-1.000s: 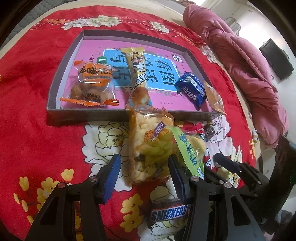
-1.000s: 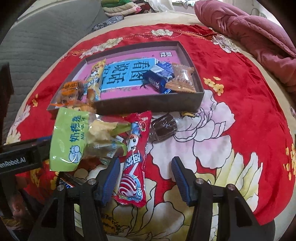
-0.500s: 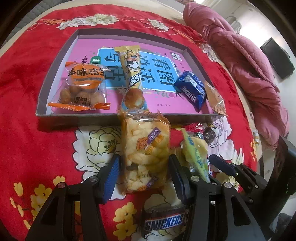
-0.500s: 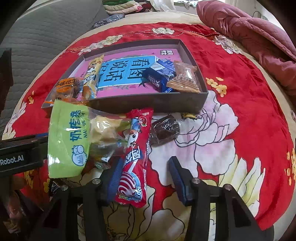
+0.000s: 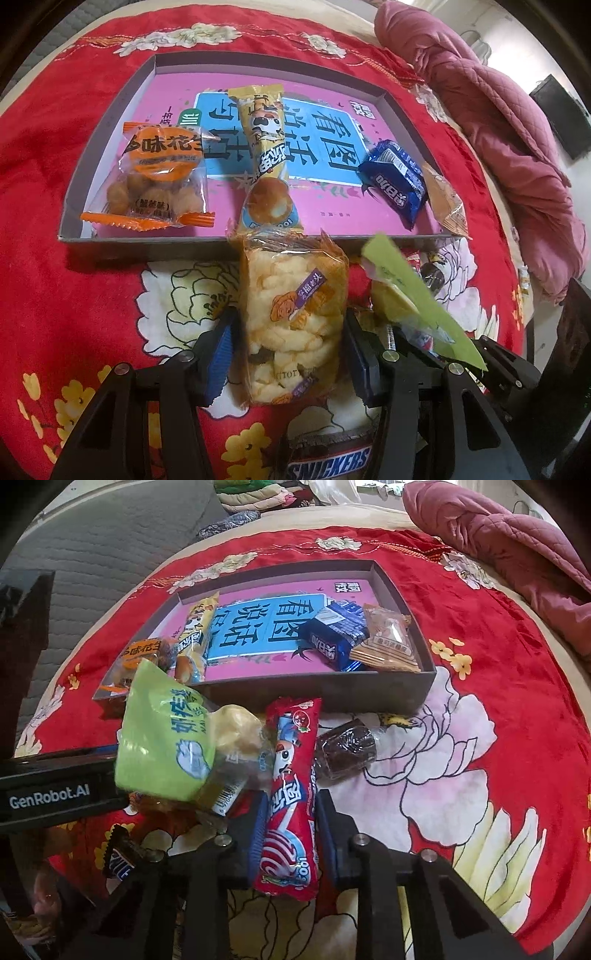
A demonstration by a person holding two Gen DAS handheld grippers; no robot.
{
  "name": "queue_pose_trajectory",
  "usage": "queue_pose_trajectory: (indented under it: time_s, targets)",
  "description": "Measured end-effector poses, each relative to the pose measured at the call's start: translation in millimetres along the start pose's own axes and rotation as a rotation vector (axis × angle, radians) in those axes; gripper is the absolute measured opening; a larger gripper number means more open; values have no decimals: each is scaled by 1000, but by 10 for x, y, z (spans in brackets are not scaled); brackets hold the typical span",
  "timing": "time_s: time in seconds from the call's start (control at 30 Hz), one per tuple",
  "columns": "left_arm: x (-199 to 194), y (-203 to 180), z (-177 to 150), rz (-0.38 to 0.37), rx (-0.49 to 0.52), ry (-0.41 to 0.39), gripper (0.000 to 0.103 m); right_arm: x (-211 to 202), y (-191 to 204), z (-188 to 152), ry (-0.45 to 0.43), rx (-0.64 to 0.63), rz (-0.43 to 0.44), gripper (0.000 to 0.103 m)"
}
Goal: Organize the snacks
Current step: 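Grasp the red wafer stick with the right tool while the left grasps the puff bag, then carry red wafer stick over box with right tool while left tool carries puff bag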
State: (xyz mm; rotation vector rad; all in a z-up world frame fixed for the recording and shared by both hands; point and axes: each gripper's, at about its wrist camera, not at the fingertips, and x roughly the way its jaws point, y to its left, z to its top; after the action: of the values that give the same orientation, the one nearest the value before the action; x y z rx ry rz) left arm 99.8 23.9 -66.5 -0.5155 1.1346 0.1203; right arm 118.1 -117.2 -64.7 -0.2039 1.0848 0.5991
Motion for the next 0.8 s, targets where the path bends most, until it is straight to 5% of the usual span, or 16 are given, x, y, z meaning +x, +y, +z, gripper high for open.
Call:
queue_pose_trajectory:
  time_s: [0.8]
  targets:
    - [-42, 179, -60, -53, -60, -13, 53, 16, -57, 14, -4, 25, 55, 25]
